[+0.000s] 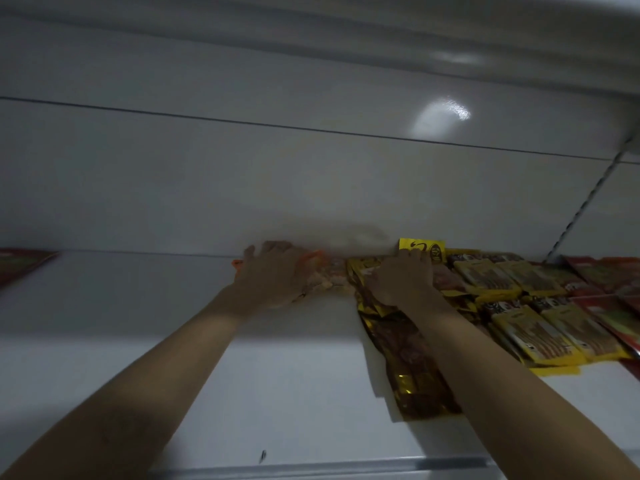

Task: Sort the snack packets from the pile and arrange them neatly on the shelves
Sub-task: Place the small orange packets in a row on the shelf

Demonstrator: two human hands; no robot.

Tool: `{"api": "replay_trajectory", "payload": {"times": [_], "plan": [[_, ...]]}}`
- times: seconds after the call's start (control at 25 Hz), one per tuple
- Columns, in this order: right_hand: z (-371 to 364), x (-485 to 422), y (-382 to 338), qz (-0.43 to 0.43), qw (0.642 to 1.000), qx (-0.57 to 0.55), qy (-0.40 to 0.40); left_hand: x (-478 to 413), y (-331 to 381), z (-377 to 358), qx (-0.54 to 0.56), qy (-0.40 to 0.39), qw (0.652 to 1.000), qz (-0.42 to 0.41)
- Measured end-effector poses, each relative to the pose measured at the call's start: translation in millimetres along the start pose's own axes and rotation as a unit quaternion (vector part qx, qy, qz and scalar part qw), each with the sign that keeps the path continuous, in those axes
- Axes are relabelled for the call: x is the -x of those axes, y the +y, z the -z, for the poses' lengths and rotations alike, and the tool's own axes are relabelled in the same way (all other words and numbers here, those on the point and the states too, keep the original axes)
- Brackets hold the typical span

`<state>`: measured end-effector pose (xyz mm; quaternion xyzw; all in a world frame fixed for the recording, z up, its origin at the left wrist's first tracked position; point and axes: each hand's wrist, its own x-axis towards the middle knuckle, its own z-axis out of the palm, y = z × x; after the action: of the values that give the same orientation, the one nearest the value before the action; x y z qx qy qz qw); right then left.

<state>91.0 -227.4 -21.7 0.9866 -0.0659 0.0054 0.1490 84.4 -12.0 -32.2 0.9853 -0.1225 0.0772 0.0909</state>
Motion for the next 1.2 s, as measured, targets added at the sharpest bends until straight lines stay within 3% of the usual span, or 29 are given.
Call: {"api": "replay_trajectory", "payload": {"times": [0.12,0.24,0.36,0.52,0.68,0.8,0.92,1.0,1.12,1.2], "plan": [[9,-1,-13,0.058,0.993,-0.064,0.077,7,-22,9,0.009,0.031,0.99,0.139],[22,-1,-47,0.144,0.975,-0.157,0.057,14,-39,19,0.064,-0.052,0.962,0.261],[24,-6,-76,0.127,0.98,-0.152,-0.004,13,-40,13,0.126,-0.111,0.957,0.236],[16,-5,-101,0.096,0.977,-0.192,-0.011,7,-49,0,0.204,-0.085,0.947,0.232],[22,8,-120,0.069,0.923,-0.377,-0.012,9,-76,5,0.347,-0.059,0.898,0.264],[24,9,-133,-0.016,0.872,-0.486,-0.05,14,-98,6,0.456,-0.072,0.846,0.266],[19,4,-141,-0.041,0.885,-0.455,-0.087,18,-100,5,0.493,-0.072,0.835,0.233],[19,2,-146,-0.054,0.849,-0.518,-0.089,20,-93,9,0.498,-0.061,0.837,0.218],[19,10,-145,-0.099,0.722,-0.679,-0.09,21,-93,3,0.535,-0.06,0.822,0.186],[11,15,-143,-0.089,0.663,-0.739,-0.077,27,-93,-4,0.54,-0.036,0.827,0.149]]}}
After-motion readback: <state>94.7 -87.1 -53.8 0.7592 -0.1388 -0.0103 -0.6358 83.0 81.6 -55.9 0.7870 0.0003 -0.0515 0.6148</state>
